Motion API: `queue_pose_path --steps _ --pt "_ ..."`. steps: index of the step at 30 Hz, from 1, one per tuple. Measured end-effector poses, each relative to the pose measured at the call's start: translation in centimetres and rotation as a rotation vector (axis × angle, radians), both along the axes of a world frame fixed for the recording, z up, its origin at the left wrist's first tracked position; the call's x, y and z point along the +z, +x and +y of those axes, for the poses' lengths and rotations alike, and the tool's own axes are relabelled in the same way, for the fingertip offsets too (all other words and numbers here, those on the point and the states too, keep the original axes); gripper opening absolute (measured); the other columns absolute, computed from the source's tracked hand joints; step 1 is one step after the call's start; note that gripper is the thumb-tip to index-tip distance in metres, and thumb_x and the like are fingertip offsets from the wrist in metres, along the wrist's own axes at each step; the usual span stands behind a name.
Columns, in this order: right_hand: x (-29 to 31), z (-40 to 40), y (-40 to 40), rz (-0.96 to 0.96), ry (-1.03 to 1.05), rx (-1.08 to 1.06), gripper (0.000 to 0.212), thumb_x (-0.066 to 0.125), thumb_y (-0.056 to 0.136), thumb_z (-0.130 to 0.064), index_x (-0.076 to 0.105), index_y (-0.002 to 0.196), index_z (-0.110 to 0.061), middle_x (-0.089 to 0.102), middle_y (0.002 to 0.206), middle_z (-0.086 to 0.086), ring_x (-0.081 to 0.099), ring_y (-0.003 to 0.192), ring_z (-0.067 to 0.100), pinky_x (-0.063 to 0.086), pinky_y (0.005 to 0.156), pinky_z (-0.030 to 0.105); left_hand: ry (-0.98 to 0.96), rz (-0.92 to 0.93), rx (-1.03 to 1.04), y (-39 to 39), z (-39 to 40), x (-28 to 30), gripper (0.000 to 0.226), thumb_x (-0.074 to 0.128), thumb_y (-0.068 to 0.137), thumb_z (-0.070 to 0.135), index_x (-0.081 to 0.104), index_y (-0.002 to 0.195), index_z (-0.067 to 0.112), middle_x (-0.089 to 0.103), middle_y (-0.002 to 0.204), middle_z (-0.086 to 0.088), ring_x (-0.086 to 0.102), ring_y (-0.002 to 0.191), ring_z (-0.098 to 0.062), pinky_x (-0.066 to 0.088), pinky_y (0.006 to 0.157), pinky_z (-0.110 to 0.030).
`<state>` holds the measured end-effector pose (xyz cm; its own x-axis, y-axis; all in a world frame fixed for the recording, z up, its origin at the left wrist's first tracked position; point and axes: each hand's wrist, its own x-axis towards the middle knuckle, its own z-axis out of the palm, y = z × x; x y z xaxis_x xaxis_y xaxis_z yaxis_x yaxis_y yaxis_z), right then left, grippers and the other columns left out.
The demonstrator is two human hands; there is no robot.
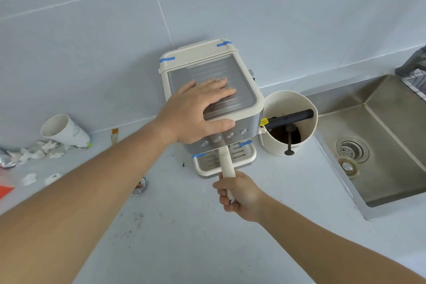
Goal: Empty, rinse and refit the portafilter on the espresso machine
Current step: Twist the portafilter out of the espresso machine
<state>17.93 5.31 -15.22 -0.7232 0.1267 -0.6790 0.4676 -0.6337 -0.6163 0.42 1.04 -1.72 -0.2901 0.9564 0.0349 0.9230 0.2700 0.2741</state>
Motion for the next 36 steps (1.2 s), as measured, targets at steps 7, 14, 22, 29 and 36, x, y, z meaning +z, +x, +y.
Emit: queue_pose_path --steps 7,14,22,29,36 --pt "-0.3 -0.2 -0.2 0.021 -0.005 -0.031 0.030 0.057 0.079 0.005 0.037 0.071 -0.016 0.041 0.059 0.004 0.037 0.044 0.019 0.025 0.043 0.023 -0.011 -0.021 0.016 -0.2 0.2 0.0 0.073 0.046 0.078 0.073 0.034 0.144 0.046 0.022 0.160 0.018 0.013 0.147 0.001 0.007 0.121 -0.037" --pt "-0.4 -2.1 -1.5 -0.001 0.025 -0.139 0.026 0.056 0.081 0.006 0.040 0.073 -0.014 0.043 0.057 0.004 0.037 0.043 0.019 0.027 0.043 0.022 -0.025 -0.008 0.019 -0.1 0.2 0.1 0.071 0.045 0.079 0.072 0.034 0.144 0.045 0.022 0.160 0.018 0.013 0.147 0.000 0.007 0.121 -0.036" --pt "-0.5 -7.4 -6.9 0.024 -0.078 -0.302 0.023 0.068 0.085 -0.008 0.046 0.080 -0.012 0.052 0.060 0.003 0.055 0.049 0.018 0.049 0.054 0.030 -0.030 -0.042 0.033 -0.1 0.2 0.4 0.068 0.050 0.080 0.068 0.035 0.143 0.047 0.023 0.159 0.020 0.013 0.147 0.002 0.005 0.120 -0.034" --pt "-0.8 -8.0 -8.9 0.040 -0.124 -0.363 0.027 0.068 0.081 0.002 0.046 0.084 -0.012 0.052 0.078 0.007 0.056 0.057 0.018 0.053 0.061 0.029 -0.041 -0.036 0.024 0.0 0.2 0.6 0.069 0.050 0.081 0.068 0.035 0.144 0.046 0.022 0.160 0.018 0.013 0.147 -0.001 0.004 0.119 -0.033" --pt "-0.8 -9.0 -11.3 0.032 -0.180 -0.482 0.023 0.065 0.083 0.004 0.048 0.085 -0.013 0.052 0.082 0.008 0.056 0.058 0.018 0.053 0.061 0.028 -0.034 -0.037 0.023 0.0 0.2 0.5 0.069 0.050 0.081 0.067 0.035 0.144 0.045 0.024 0.160 0.017 0.015 0.147 -0.002 0.006 0.120 -0.036"
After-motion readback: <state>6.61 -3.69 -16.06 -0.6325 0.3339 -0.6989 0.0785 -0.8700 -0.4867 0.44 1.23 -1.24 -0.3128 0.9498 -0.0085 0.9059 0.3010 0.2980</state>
